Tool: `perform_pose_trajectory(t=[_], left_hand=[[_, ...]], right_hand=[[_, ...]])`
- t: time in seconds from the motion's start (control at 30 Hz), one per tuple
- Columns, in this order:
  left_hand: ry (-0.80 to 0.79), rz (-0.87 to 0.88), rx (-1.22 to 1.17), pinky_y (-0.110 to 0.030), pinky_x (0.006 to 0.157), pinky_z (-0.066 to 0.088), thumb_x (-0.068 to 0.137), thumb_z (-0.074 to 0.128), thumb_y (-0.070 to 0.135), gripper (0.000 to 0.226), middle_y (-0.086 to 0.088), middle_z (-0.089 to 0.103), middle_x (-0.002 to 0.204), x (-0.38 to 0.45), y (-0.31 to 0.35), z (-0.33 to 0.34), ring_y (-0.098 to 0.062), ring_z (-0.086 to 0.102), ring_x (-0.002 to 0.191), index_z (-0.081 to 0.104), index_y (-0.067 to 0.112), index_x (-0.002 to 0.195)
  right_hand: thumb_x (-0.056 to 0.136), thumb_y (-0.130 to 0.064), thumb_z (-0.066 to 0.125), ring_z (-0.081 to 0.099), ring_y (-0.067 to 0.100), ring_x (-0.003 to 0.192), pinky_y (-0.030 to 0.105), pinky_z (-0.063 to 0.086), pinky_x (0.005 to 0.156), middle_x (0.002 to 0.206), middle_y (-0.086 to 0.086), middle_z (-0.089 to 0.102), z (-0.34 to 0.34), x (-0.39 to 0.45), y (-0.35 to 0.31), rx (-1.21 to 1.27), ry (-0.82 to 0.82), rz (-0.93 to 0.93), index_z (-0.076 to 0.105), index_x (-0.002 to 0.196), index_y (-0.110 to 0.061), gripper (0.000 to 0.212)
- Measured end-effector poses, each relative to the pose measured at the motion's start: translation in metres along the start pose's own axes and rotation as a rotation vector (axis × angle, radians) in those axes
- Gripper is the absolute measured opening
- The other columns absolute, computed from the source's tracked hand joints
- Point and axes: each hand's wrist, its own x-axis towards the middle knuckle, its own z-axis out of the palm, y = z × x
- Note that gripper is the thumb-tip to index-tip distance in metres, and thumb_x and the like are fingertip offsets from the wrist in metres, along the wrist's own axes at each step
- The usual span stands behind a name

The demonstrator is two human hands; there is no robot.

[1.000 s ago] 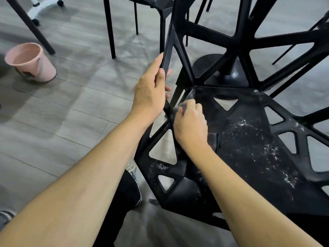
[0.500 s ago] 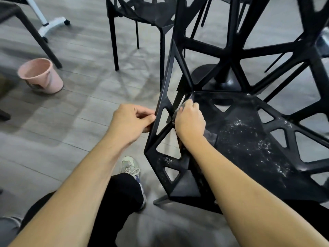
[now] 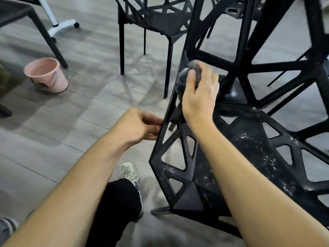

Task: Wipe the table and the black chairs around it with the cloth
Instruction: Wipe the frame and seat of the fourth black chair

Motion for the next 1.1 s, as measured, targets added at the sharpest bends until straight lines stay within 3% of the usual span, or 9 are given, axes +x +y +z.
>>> perform_pose_trajectory(t=[0.1, 0.17, 0.3, 0.37, 0.57, 0.67, 0.83, 1.0, 1.1], left_hand=[[-0.029, -0.078, -0.047, -0.028, 0.073, 0.062, 0.087, 0.045, -0.022, 0.036, -0.021, 0.074, 0.095, -0.001, 0.004, -0.003, -0.019, 0.071, 0.076, 0.070, -0.008, 0.107], [-0.008, -0.144, -0.106, -0.033, 0.071, 0.063, 0.089, 0.040, -0.020, 0.035, -0.023, 0.074, 0.096, 0.000, 0.010, -0.004, -0.027, 0.074, 0.077, 0.070, -0.008, 0.103], [0.384, -0.076, -0.119, -0.032, 0.062, 0.062, 0.096, 0.037, -0.006, 0.033, -0.015, 0.070, 0.089, 0.017, 0.024, -0.018, -0.022, 0.066, 0.064, 0.067, 0.006, 0.089], [0.461, 0.012, -0.138, -0.030, 0.064, 0.060, 0.097, 0.040, -0.003, 0.030, -0.013, 0.071, 0.089, 0.023, 0.030, -0.027, -0.020, 0.064, 0.064, 0.068, 0.007, 0.094], [0.306, 0.045, -0.071, -0.033, 0.076, 0.060, 0.099, 0.043, 0.000, 0.032, -0.010, 0.075, 0.098, 0.018, 0.025, -0.018, -0.021, 0.068, 0.076, 0.070, 0.016, 0.092], [0.327, 0.061, -0.065, -0.034, 0.078, 0.059, 0.100, 0.043, 0.001, 0.032, -0.006, 0.075, 0.095, 0.014, 0.021, -0.020, -0.021, 0.068, 0.080, 0.071, 0.016, 0.095], [0.336, 0.034, -0.051, -0.027, 0.071, 0.056, 0.099, 0.040, 0.000, 0.036, -0.002, 0.074, 0.090, 0.007, 0.013, -0.022, -0.020, 0.065, 0.077, 0.070, 0.018, 0.092], [0.285, 0.042, -0.028, -0.028, 0.072, 0.057, 0.102, 0.041, 0.004, 0.031, -0.002, 0.073, 0.092, 0.016, 0.014, -0.017, -0.018, 0.064, 0.075, 0.069, 0.015, 0.099], [0.307, 0.066, 0.019, -0.033, 0.070, 0.059, 0.097, 0.046, 0.012, 0.028, -0.008, 0.073, 0.095, 0.026, 0.014, -0.017, -0.022, 0.069, 0.078, 0.071, 0.023, 0.092]], right_hand=[[0.103, -0.042, 0.046, 0.040, 0.031, 0.118, 0.044, 0.040, 0.098, 0.138, 0.007, 0.043, 0.035, 0.018, -0.006, -0.329, -0.219, -0.108, 0.049, 0.143, -0.031, 0.042], [0.102, -0.040, 0.047, 0.039, 0.035, 0.120, 0.047, 0.045, 0.093, 0.144, 0.009, 0.037, 0.043, 0.017, -0.002, -0.431, -0.261, -0.112, 0.046, 0.143, -0.028, 0.043], [0.099, -0.034, 0.050, 0.044, 0.036, 0.111, 0.050, 0.051, 0.083, 0.134, 0.015, 0.040, 0.036, -0.010, -0.006, -0.513, -0.267, -0.090, 0.046, 0.134, -0.018, 0.038], [0.092, -0.027, 0.056, 0.046, 0.037, 0.107, 0.050, 0.050, 0.081, 0.126, 0.016, 0.043, 0.032, -0.046, -0.010, -0.562, -0.283, -0.099, 0.050, 0.126, -0.014, 0.037], [0.074, -0.017, 0.069, 0.050, 0.033, 0.086, 0.042, 0.046, 0.066, 0.101, 0.013, 0.050, 0.013, -0.138, -0.018, -0.609, -0.336, -0.122, 0.055, 0.099, -0.013, 0.029], [0.083, -0.018, 0.066, 0.051, 0.037, 0.096, 0.045, 0.051, 0.073, 0.109, 0.018, 0.049, 0.020, -0.108, -0.015, -0.563, -0.331, -0.142, 0.054, 0.110, -0.010, 0.031], [0.097, -0.026, 0.055, 0.045, 0.039, 0.118, 0.044, 0.045, 0.088, 0.137, 0.019, 0.037, 0.041, -0.020, -0.010, -0.512, -0.374, -0.066, 0.045, 0.129, -0.011, 0.036], [0.100, -0.032, 0.052, 0.047, 0.039, 0.117, 0.049, 0.051, 0.083, 0.135, 0.020, 0.040, 0.050, -0.025, 0.004, -0.505, -0.359, -0.059, 0.046, 0.131, -0.009, 0.039], [0.094, -0.027, 0.058, 0.052, 0.041, 0.104, 0.048, 0.051, 0.072, 0.120, 0.022, 0.052, 0.051, -0.074, 0.003, -0.622, -0.268, -0.144, 0.057, 0.115, -0.008, 0.029]])
